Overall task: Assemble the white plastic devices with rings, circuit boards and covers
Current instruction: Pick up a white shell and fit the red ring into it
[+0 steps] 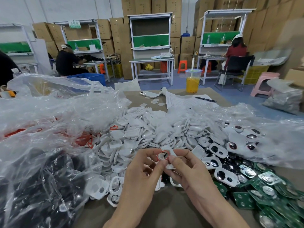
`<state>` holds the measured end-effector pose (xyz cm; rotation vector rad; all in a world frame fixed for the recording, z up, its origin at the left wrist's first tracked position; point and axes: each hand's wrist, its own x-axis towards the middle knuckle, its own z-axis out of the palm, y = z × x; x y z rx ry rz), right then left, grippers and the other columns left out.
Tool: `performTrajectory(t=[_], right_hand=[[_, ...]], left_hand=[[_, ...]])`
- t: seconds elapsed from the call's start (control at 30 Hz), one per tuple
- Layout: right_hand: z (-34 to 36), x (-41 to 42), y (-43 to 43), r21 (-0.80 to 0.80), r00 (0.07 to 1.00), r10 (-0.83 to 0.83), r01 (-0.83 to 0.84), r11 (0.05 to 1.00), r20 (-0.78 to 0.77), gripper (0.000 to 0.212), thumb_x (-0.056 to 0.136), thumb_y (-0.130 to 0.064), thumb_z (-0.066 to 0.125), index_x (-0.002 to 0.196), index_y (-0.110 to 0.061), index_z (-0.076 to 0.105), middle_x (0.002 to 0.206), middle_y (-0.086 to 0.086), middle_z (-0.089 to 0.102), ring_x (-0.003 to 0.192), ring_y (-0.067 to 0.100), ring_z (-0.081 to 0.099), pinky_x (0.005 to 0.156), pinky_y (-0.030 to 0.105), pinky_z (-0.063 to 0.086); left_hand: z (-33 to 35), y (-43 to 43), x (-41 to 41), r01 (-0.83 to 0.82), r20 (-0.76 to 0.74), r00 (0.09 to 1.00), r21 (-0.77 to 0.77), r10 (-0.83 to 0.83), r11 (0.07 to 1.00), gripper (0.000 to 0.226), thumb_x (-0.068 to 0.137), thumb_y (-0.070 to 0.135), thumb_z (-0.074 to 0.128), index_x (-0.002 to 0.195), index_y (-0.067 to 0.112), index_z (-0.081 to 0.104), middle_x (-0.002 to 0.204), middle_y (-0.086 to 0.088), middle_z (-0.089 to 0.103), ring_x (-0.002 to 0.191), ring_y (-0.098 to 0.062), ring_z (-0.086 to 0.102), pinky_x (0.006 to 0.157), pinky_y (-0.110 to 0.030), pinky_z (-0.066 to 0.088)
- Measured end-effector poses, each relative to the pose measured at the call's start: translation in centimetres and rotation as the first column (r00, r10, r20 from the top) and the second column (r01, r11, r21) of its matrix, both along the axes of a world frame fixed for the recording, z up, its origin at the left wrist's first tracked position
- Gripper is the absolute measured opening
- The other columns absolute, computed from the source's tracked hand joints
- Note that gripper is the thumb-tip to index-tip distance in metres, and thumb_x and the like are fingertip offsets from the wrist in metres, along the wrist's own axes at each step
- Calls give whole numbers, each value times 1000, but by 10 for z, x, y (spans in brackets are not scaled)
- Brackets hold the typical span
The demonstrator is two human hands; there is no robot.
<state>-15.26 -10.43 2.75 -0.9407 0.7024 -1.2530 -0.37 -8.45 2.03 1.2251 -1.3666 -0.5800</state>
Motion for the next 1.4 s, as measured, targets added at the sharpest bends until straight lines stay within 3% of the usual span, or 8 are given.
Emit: performTrajectory(t=[0.13,0.27,0.5,0.83,1.0,1.1,1.27,1.4], right_hand=[[1,0,0,32,997,47,-48,998,56,12,72,-22,83,83,-21,78,93,12,75,98,27,74,84,32,59],[4,-1,0,42,996,74,-76,996,46,29,66,-30,86,92,-20,80,105,14,76,104,27,73,84,30,59],[6,-1,3,20,988,155,-155,988,8,37,78,-33,80,111,-16,76,119,14,73,115,24,68,92,29,56],[11,-2,5,10,989,135,-134,991,-60,39,80,-37,77,110,-13,77,114,12,74,109,21,71,93,30,56],[10,-3,5,23,988,141,-140,990,-62,35,82,-34,81,108,-10,78,110,13,75,106,22,72,92,30,57],[10,-4,4,46,989,146,-144,988,-37,35,80,-31,75,106,-8,78,106,15,75,108,26,71,91,31,57],[10,-3,3,69,988,156,-155,985,-6,37,77,-32,75,104,-6,78,108,15,75,106,23,72,88,30,58],[10,-5,3,79,985,175,-175,982,-3,35,78,-33,76,102,-7,79,105,13,76,104,23,72,85,29,58]], left_hand=[[0,1,0,-6,-6,1000,-4,6,1000,27,78,60,71,103,49,67,88,18,66,72,-4,66,60,-9,45],[1,2,0,-9,-13,1000,-7,9,1000,27,77,59,70,101,48,67,89,20,67,69,-3,65,60,-8,45],[2,2,0,7,-29,1000,-14,-7,1000,30,76,63,70,100,46,69,90,15,67,73,-8,67,62,-16,50],[6,5,-1,14,4,1000,-11,-14,1000,18,81,53,73,97,44,71,98,17,67,77,-6,65,66,-19,53],[7,5,1,69,-36,997,10,-68,998,13,84,42,78,97,40,74,113,18,68,95,-8,68,72,-28,57],[8,5,1,102,-82,992,72,-96,992,14,86,37,79,99,38,74,104,15,74,92,-9,70,75,-28,57],[11,4,0,83,-100,992,70,-76,994,16,85,30,81,93,41,74,93,14,75,80,-3,68,64,-12,48],[11,3,0,131,-162,980,97,-114,987,17,80,36,84,93,40,75,94,8,76,86,-11,70,71,-19,54]])
